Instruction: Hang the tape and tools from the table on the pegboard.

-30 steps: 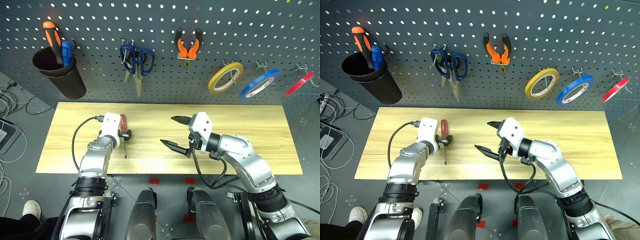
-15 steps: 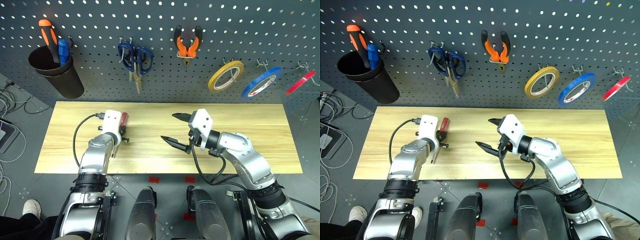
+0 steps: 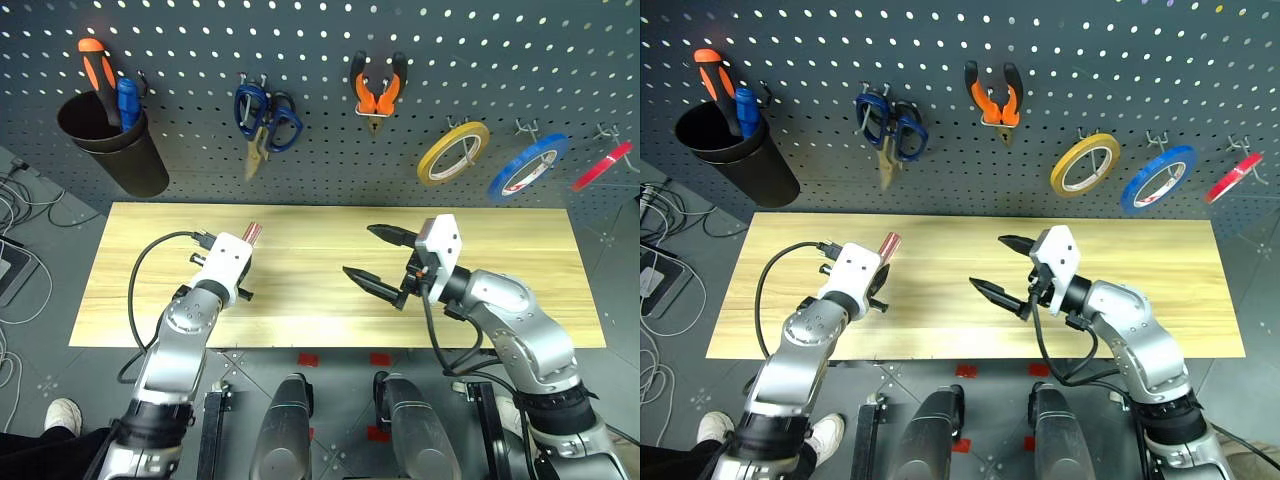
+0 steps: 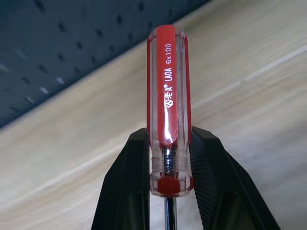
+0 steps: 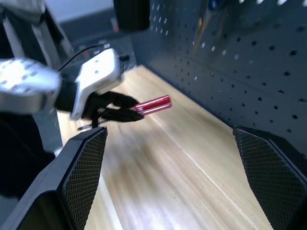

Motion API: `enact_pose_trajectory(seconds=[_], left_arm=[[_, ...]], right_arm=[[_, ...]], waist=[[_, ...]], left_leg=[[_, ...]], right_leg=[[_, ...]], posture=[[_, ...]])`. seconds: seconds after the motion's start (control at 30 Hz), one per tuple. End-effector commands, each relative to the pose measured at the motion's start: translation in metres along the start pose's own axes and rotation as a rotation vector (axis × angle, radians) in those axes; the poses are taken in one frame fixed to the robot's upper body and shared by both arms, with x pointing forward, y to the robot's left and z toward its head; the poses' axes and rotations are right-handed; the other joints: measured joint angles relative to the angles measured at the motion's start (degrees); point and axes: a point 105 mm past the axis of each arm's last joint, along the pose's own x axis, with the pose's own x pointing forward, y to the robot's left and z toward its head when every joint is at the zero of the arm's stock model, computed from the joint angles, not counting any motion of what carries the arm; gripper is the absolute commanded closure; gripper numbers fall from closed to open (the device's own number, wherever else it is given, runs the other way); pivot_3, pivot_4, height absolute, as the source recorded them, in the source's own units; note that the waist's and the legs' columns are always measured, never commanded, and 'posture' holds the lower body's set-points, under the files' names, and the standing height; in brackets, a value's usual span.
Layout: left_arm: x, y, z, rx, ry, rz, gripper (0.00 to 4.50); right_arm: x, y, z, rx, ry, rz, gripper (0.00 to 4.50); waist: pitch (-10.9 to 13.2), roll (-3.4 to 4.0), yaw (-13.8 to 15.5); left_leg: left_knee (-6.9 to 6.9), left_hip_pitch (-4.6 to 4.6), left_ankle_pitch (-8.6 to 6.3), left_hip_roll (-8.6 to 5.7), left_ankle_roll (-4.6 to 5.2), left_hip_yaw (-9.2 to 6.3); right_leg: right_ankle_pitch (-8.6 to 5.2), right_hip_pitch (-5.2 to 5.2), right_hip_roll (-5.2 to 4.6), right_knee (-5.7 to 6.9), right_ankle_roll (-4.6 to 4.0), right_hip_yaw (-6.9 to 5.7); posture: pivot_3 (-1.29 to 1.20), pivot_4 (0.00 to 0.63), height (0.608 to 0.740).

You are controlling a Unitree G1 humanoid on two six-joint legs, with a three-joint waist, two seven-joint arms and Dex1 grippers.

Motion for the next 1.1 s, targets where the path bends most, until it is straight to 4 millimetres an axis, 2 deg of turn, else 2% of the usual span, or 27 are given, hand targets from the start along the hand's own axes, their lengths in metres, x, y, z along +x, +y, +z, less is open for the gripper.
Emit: enact_pose_trajectory(seconds=[0.03, 0.17, 0.3, 0.43, 0.77, 0.93, 1.1], left_arm=[[-0.023, 0.013, 0.035, 0.083, -0.138, 0.115, 3.67], [-0.043, 0.025, 0.062, 0.128, -0.248, 0.229, 3.67], [-0.062, 0.058, 0.098, 0.158, -0.386, 0.428, 3.67], [-0.066, 0.083, 0.128, 0.175, -0.494, 0.537, 3.67], [-0.049, 0.142, 0.193, 0.215, -0.672, 0.673, 3.67], [-0.037, 0.155, 0.211, 0.192, -0.721, 0.712, 3.67], [-0.023, 0.159, 0.23, 0.145, -0.778, 0.739, 3.67]], right_arm=[[-0.003, 0.005, 0.027, 0.023, -0.104, -0.022, 0.0], [-0.005, 0.007, 0.039, 0.038, -0.15, -0.043, 0.0], [-0.002, 0.006, 0.053, 0.066, -0.222, -0.063, 0.0], [0.005, 0.005, 0.058, 0.07, -0.26, -0.061, 0.0], [0.025, -0.001, 0.079, 0.045, -0.359, -0.049, 0.0], [0.03, 0.001, 0.083, 0.045, -0.375, -0.053, 0.0], [0.034, 0.001, 0.083, 0.043, -0.374, -0.068, 0.0]], waist=[[-0.67, -0.03, 0.06], [-2.56, -0.08, 0.38], [-4.36, -0.18, 1.25], [-6.07, -0.23, 2.11], [-7.89, -0.51, 3.69], [-8.21, -0.55, 4.21], [-8.25, -0.58, 4.64]], left_leg=[[-0.01, -0.04, 0.02, 0.0, -0.02, -0.02], [-0.03, -0.3, 0.02, -0.09, -0.04, -0.01], [-0.02, -0.34, 0.03, -0.14, -0.03, 0.02], [-0.02, -0.32, 0.03, -0.18, -0.02, 0.08], [0.03, -0.31, 0.04, -0.16, -0.04, 0.39], [0.05, -0.31, 0.05, -0.11, -0.05, 0.47], [0.11, -0.31, 0.05, -0.11, -0.05, 0.5]], right_leg=[[0.01, -0.04, 0.01, 0.0, 0.0, -0.02], [0.01, -0.3, 0.1, -0.01, 0.0, -0.08], [0.01, -0.33, 0.23, -0.01, 0.0, -0.09], [0.01, -0.3, 0.46, -0.01, -0.01, -0.09], [0.03, -0.31, 0.61, 0.0, -0.05, -0.05], [0.03, -0.36, 0.68, 0.04, -0.05, 0.0], [0.04, -0.4, 0.69, 0.13, -0.06, 0.01]], posture=[[0.17, 0.263, 0.74], [0.19, 0.23, 0.74], [0.21, 0.201, 0.74], [0.23, 0.179, 0.74], [0.24, 0.157, 0.74], [0.23, 0.155, 0.74], [0.22, 0.163, 0.74]])
